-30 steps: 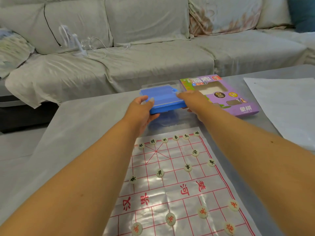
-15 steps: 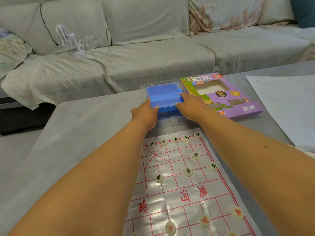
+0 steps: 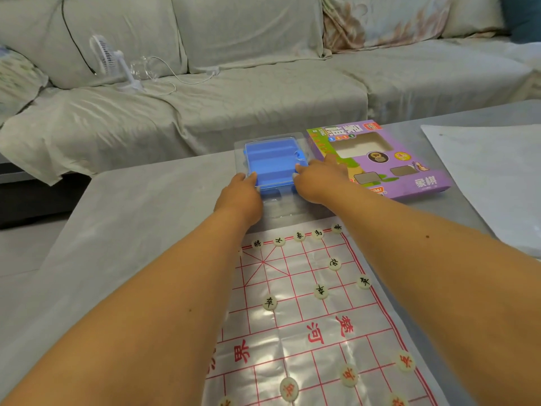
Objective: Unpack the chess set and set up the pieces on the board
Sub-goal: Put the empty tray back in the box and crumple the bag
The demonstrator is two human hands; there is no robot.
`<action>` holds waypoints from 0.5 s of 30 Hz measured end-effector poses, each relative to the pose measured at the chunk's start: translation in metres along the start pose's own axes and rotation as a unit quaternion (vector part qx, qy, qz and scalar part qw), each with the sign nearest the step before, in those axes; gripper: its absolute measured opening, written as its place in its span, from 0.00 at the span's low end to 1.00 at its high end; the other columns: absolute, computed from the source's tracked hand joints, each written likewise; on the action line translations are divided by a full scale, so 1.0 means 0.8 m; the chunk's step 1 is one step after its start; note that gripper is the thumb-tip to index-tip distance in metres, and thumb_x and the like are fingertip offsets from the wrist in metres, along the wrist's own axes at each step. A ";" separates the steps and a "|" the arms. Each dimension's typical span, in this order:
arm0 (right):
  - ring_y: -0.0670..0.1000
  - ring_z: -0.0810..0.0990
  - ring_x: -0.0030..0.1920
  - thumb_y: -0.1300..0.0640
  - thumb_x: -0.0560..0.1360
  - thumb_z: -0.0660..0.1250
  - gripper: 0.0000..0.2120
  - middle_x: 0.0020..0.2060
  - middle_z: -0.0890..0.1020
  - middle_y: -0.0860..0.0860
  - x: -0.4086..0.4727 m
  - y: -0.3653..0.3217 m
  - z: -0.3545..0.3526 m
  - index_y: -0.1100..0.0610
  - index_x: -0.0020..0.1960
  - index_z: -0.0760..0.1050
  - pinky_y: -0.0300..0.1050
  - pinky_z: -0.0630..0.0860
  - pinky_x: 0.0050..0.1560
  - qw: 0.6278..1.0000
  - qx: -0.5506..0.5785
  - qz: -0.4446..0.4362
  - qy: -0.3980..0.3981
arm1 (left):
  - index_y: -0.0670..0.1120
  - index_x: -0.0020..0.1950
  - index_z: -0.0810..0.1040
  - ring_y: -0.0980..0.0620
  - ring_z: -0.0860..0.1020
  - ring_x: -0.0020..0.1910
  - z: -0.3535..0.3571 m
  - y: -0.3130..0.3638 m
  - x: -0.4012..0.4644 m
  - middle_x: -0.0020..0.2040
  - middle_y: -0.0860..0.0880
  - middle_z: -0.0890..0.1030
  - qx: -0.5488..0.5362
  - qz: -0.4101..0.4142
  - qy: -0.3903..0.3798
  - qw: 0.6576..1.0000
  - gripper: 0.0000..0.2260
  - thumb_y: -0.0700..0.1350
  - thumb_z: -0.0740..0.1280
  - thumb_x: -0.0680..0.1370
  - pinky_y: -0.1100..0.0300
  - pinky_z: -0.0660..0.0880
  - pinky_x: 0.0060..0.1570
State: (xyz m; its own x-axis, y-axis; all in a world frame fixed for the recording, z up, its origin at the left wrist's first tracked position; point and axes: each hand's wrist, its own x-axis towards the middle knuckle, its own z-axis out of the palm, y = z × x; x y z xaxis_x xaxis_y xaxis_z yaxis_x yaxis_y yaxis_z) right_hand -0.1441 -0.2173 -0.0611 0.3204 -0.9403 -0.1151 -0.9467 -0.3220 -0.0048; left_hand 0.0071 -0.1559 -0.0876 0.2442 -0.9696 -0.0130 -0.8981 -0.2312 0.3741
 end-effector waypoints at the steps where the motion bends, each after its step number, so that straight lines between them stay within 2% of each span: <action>1: 0.61 0.54 0.72 0.50 0.81 0.48 0.22 0.70 0.66 0.54 -0.002 -0.002 -0.001 0.49 0.74 0.58 0.58 0.61 0.64 1.000 0.010 -0.003 -0.011 | 0.43 0.72 0.64 0.41 0.70 0.64 -0.003 -0.004 -0.003 0.69 0.44 0.66 -0.002 -0.003 0.002 1.000 0.17 0.42 0.53 0.82 0.54 0.67 0.60; 4: 0.61 0.60 0.70 0.57 0.81 0.47 0.21 0.71 0.66 0.54 -0.004 -0.006 -0.001 0.52 0.73 0.60 0.58 0.61 0.65 0.997 0.063 -0.051 -0.010 | 0.40 0.69 0.67 0.41 0.69 0.65 -0.015 -0.014 -0.013 0.67 0.41 0.68 -0.015 -0.001 0.014 1.000 0.16 0.44 0.51 0.83 0.54 0.66 0.61; 6: 0.60 0.67 0.68 0.63 0.80 0.50 0.20 0.69 0.69 0.57 -0.012 0.001 -0.013 0.59 0.71 0.64 0.55 0.63 0.67 0.986 0.150 -0.069 -0.004 | 0.38 0.67 0.69 0.42 0.68 0.66 -0.020 -0.020 -0.021 0.67 0.40 0.71 -0.032 0.009 0.016 0.999 0.18 0.46 0.48 0.84 0.54 0.64 0.62; 8: 0.59 0.71 0.65 0.64 0.80 0.52 0.17 0.65 0.73 0.59 -0.021 0.018 -0.030 0.63 0.67 0.69 0.50 0.67 0.65 0.966 0.251 -0.050 0.032 | 0.40 0.64 0.73 0.42 0.72 0.61 -0.020 -0.030 -0.024 0.63 0.40 0.75 -0.085 0.020 0.020 0.996 0.20 0.49 0.48 0.84 0.52 0.66 0.61; 10: 0.55 0.78 0.53 0.60 0.79 0.58 0.12 0.52 0.80 0.56 -0.036 0.048 -0.046 0.62 0.58 0.76 0.44 0.73 0.51 0.934 0.348 -0.015 0.075 | 0.42 0.58 0.75 0.41 0.75 0.56 -0.018 -0.039 -0.026 0.56 0.41 0.78 -0.104 0.030 0.044 0.993 0.21 0.51 0.48 0.83 0.50 0.69 0.57; 12: 0.50 0.78 0.38 0.57 0.77 0.64 0.09 0.38 0.80 0.52 -0.059 0.082 -0.061 0.61 0.50 0.79 0.41 0.73 0.36 0.885 0.457 0.035 0.078 | 0.43 0.55 0.76 0.40 0.74 0.54 -0.016 -0.039 -0.032 0.54 0.43 0.79 -0.041 0.029 0.101 0.994 0.19 0.52 0.49 0.83 0.49 0.69 0.55; 13: 0.49 0.77 0.34 0.57 0.76 0.65 0.09 0.36 0.80 0.52 -0.069 0.099 -0.065 0.62 0.50 0.79 0.39 0.72 0.33 0.882 0.464 0.049 0.064 | 0.44 0.57 0.77 0.40 0.73 0.56 -0.017 -0.033 -0.038 0.56 0.42 0.78 -0.024 0.022 0.138 0.990 0.19 0.52 0.51 0.82 0.50 0.68 0.56; 15: 0.50 0.76 0.32 0.59 0.77 0.65 0.08 0.34 0.79 0.53 -0.088 0.128 -0.067 0.64 0.49 0.78 0.40 0.71 0.32 0.907 0.413 0.074 0.017 | 0.44 0.59 0.79 0.41 0.72 0.59 -0.019 -0.008 -0.052 0.58 0.43 0.78 -0.035 0.026 0.186 0.982 0.16 0.49 0.56 0.81 0.54 0.68 0.55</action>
State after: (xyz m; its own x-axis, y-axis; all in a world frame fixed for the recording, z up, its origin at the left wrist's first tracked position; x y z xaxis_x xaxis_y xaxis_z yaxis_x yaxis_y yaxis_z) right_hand -0.2619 -0.1903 -0.0004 0.1751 -0.9740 -0.1438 -0.6756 -0.0126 -0.7372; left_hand 0.0081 -0.1129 -0.0756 0.3275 -0.8806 0.3424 -0.8886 -0.1639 0.4284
